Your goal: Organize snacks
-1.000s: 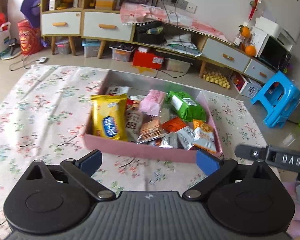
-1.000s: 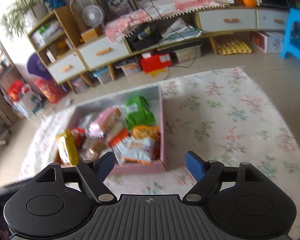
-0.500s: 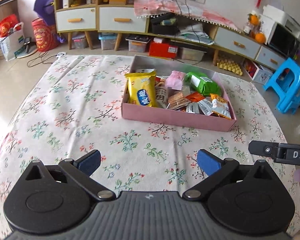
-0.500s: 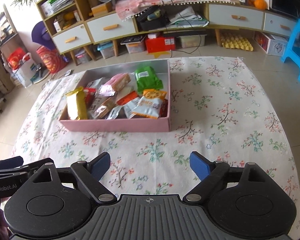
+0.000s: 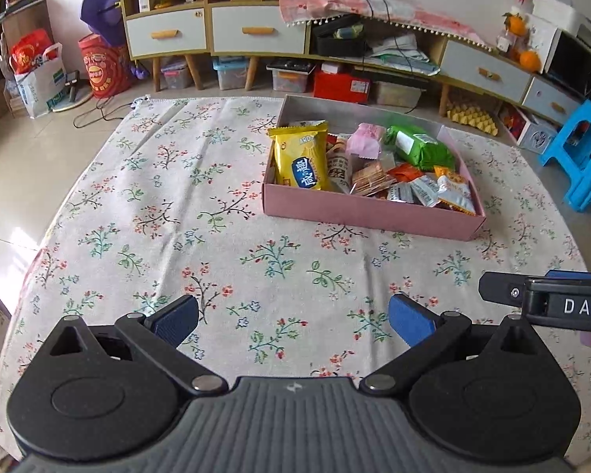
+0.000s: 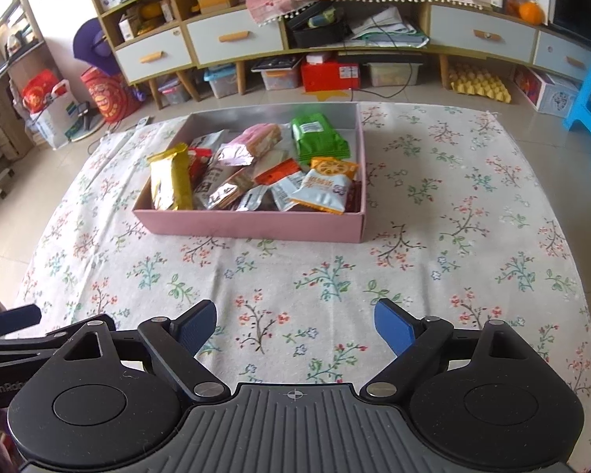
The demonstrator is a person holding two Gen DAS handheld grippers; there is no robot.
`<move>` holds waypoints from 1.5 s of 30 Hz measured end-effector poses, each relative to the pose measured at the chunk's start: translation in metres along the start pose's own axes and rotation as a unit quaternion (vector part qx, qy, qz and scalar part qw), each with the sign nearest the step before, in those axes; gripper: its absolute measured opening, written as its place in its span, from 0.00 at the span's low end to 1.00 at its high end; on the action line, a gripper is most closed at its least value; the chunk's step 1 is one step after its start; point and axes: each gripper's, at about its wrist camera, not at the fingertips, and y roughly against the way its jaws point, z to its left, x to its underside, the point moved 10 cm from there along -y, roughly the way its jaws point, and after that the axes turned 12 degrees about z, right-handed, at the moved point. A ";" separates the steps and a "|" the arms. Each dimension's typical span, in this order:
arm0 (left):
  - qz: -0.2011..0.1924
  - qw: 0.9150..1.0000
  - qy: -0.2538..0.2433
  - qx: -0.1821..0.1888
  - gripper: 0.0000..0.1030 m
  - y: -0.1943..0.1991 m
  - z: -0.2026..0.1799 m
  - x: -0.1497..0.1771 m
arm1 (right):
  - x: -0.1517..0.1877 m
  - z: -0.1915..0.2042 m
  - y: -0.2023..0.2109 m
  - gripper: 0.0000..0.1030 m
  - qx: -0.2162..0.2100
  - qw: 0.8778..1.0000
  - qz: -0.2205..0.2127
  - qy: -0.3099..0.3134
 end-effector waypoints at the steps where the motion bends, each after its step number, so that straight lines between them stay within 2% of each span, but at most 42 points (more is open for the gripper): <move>1: 0.001 1.000 -0.001 -0.003 1.00 0.000 0.000 0.000 | 0.001 0.001 -0.001 0.87 0.000 1.000 0.001 0.002; 27: 0.010 1.000 0.008 -0.022 1.00 0.000 0.006 -0.001 | 0.004 0.007 -0.001 0.87 -0.001 1.000 0.006 0.011; 45: 0.010 1.000 0.010 -0.019 1.00 0.001 0.006 -0.002 | 0.005 0.013 0.002 0.87 0.000 1.000 0.006 0.017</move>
